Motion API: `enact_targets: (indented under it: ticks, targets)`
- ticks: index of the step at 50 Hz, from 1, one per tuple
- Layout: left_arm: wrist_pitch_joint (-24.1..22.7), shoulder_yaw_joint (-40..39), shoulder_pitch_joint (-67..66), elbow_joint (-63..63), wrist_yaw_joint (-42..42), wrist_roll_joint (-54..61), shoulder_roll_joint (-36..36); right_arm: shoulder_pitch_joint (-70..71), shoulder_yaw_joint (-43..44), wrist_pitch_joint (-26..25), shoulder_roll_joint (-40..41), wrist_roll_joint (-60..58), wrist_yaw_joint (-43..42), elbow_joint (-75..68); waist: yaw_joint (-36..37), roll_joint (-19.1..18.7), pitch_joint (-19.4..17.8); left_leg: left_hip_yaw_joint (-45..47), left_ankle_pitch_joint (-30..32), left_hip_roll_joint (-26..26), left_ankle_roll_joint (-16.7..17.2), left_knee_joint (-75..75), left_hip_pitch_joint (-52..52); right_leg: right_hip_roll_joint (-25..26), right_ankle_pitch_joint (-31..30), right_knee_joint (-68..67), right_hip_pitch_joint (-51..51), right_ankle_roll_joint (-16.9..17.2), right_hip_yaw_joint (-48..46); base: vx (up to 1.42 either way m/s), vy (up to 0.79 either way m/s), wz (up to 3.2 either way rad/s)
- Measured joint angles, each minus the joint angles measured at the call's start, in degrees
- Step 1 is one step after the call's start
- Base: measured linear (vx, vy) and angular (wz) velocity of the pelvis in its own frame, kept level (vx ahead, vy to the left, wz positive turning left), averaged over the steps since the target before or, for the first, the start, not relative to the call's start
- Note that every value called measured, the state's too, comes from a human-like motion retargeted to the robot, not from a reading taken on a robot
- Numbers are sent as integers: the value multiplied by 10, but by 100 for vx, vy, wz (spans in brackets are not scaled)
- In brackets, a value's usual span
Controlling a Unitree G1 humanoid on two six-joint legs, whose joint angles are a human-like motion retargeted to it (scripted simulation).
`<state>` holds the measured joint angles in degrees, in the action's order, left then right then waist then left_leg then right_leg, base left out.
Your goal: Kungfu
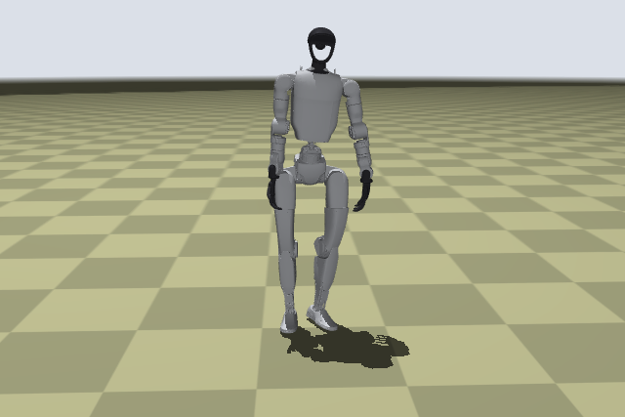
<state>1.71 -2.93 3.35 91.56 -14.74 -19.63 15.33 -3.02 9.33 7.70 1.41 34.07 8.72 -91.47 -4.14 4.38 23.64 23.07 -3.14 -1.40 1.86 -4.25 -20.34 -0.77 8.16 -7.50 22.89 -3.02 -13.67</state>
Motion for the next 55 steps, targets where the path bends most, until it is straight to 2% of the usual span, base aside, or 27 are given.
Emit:
enact_targets:
  ticks: [3,7,10,15,20,26,28,30,35,39,40,42,45,46,48,49,50,51,53,55]
  targets:
    - [6,-18,-15,1,13,23,-8,-7,34,-12,3,3,14,-2,26,24,31,-5,3,-10,2,1,-21,0,2,1,24,18,58,5,-8,-16]
    - [-21,-48,-29,0,38,118,-44,0,39,0,-1,14,4,18,21,4,7,-12,8,1,2,3,-7,7,0,-1,11,13,45,-10,-2,8]
    - [-38,-67,-36,2,21,204,-66,8,29,10,-3,37,7,34,-2,-19,2,-12,13,9,1,3,-9,12,6,-3,10,14,41,-8,-2,31]
    - [-44,-114,-25,20,-2,306,-87,13,61,24,5,114,47,42,3,-12,10,-17,21,8,4,4,-19,7,7,-11,23,13,40,-7,-4,18]
    - [-75,-182,-13,7,-31,566,-99,27,121,43,8,263,103,44,17,0,15,-18,25,6,4,2,-30,2,5,-9,32,10,38,-7,-3,6]
    - [-78,-336,10,-37,-112,1014,-103,43,194,45,-5,511,184,51,16,-7,14,-18,31,9,3,0,-37,5,3,-9,37,3,40,-7,3,1]
    - [-77,-355,12,-41,-107,1069,-92,44,207,44,-12,555,191,52,16,-9,11,-18,32,11,2,-1,-38,5,3,-9,37,1,38,-8,2,11]
    - [-80,-351,13,-42,-95,1049,-77,44,208,45,-21,570,189,54,17,-10,6,-18,34,12,1,-3,-39,4,4,-11,38,-3,38,-9,2,9]
    - [-86,-299,8,-53,-91,841,-40,41,186,47,-43,483,167,60,16,-12,-4,-15,30,19,12,-19,-54,7,16,-20,48,-4,41,-11,3,11]
    - [-65,-261,12,-55,-94,672,-14,32,152,44,-61,378,141,66,14,-20,-16,-44,-35,21,49,-44,-66,20,99,-26,44,26,68,-9,3,28]
    - [-56,-246,13,-53,-95,626,-4,29,142,43,-66,346,133,66,11,-20,-21,-61,-54,18,52,-50,-67,26,117,-26,40,37,88,-8,0,51]
    - [-42,-206,14,-48,-75,491,19,23,121,41,-76,241,87,65,7,-17,-8,-118,-85,2,47,-61,-90,39,142,-28,55,37,140,-6,-2,40]
    - [-66,-108,3,-57,-19,166,64,4,56,30,-99,-2,-19,77,11,-4,24,-174,-116,-29,39,-77,-135,49,145,-32,90,34,200,4,1,3]
    - [-77,-55,7,-62,-10,24,82,-1,13,17,-119,-111,-22,86,13,-3,21,-174,-115,-31,43,-81,-136,41,123,-30,90,34,187,2,9,1]
    - [-85,58,26,-83,2,-267,123,-3,-81,-15,-167,-342,22,108,25,1,-4,-151,-90,-25,49,-82,-119,27,45,-21,75,21,155,-5,14,-34]
    - [-87,111,39,-100,6,-408,141,2,-134,-37,-192,-455,60,126,32,1,-21,-134,-53,-16,52,-80,-104,26,21,-16,63,12,143,-6,12,-73]
    - [-89,161,53,-119,10,-547,157,8,-188,-60,-218,-564,101,146,39,-1,-37,-115,-6,-7,54,-76,-90,28,9,-11,50,4,134,-4,10,-53]
    - [-77,199,62,-132,38,-653,159,18,-233,-71,-235,-664,122,165,36,-5,-44,-125,4,-6,53,-76,-84,29,8,-10,41,-1,129,-2,10,-26]
    - [-54,255,71,-142,109,-807,153,37,-313,-60,-260,-837,131,195,24,-13,-52,-133,7,-8,48,-78,-78,33,4,-3,27,-8,129,3,11,3]
    - [-47,274,65,-141,162,-864,141,53,-371,-36,-270,-954,86,211,19,-19,-53,-121,7,-5,44,-71,-69,37,2,3,19,-10,134,8,11,-17]
